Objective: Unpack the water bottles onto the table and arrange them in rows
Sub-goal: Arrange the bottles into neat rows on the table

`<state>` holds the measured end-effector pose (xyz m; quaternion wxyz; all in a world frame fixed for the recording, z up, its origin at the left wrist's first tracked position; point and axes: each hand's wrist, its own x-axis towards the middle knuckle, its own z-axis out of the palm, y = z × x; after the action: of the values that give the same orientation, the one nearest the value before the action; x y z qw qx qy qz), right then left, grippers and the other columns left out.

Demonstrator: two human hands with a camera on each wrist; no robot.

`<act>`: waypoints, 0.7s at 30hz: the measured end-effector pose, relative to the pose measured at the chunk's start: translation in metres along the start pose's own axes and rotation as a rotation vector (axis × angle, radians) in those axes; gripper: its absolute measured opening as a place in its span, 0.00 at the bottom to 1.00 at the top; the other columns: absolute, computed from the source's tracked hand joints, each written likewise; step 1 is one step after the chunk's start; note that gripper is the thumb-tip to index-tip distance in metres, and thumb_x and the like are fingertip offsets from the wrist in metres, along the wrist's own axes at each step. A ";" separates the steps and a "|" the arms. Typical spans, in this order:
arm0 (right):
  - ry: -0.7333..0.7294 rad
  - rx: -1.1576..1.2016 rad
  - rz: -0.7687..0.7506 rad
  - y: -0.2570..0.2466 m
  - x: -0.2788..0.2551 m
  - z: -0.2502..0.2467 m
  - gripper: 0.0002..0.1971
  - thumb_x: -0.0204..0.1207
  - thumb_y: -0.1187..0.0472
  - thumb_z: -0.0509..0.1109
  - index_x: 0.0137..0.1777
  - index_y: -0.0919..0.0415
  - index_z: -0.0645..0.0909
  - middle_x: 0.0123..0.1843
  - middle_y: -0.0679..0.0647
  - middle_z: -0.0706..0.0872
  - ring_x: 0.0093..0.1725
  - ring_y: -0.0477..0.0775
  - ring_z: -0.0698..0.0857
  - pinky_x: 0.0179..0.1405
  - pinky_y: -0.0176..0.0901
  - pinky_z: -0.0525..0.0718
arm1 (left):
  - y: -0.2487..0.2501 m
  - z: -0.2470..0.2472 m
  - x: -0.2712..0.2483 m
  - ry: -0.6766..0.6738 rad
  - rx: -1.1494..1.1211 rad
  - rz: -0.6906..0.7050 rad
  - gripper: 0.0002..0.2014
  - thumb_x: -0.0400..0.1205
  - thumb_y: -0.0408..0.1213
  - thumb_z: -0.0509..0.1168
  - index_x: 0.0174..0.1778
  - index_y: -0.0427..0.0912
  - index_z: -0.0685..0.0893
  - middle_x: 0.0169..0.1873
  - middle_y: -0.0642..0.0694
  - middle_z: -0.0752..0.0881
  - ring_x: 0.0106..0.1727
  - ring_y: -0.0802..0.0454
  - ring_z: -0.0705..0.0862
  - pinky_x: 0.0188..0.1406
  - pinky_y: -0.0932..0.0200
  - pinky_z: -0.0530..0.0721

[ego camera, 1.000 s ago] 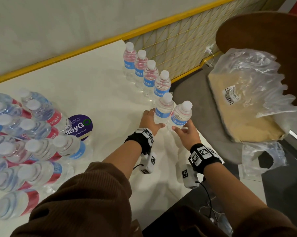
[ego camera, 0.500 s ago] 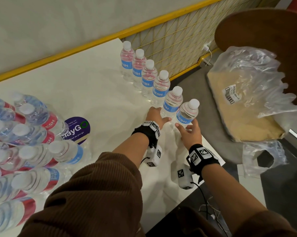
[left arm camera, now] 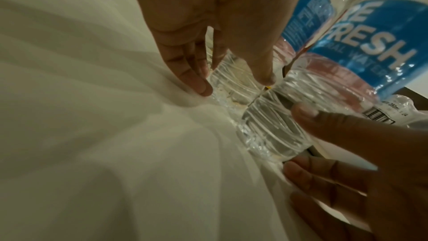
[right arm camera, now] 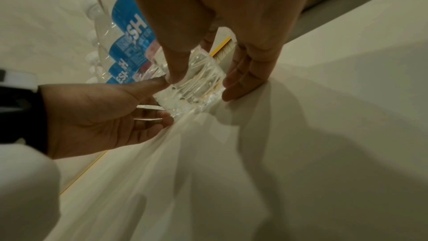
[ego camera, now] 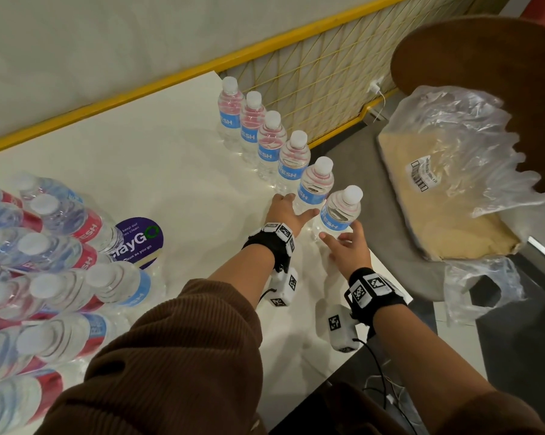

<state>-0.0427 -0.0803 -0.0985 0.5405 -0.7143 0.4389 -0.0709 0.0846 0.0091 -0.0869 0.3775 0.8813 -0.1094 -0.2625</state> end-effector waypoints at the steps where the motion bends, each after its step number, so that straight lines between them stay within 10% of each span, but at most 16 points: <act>1: -0.003 0.002 0.000 0.000 0.000 0.000 0.33 0.68 0.48 0.77 0.71 0.45 0.67 0.55 0.53 0.79 0.54 0.55 0.83 0.58 0.61 0.85 | 0.000 0.000 0.000 -0.005 0.004 0.008 0.35 0.74 0.56 0.71 0.72 0.41 0.75 0.69 0.40 0.76 0.69 0.41 0.78 0.69 0.49 0.78; 21: -0.070 -0.068 -0.022 -0.005 -0.005 -0.002 0.31 0.73 0.54 0.75 0.75 0.48 0.69 0.58 0.53 0.80 0.58 0.56 0.82 0.64 0.55 0.82 | -0.013 -0.011 0.001 -0.038 0.094 0.060 0.35 0.74 0.47 0.74 0.76 0.37 0.71 0.73 0.38 0.71 0.72 0.41 0.75 0.73 0.49 0.73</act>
<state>-0.0447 -0.0781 -0.0917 0.5302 -0.7391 0.4139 -0.0369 0.0913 0.0248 -0.0903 0.3411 0.8893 -0.1552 -0.2621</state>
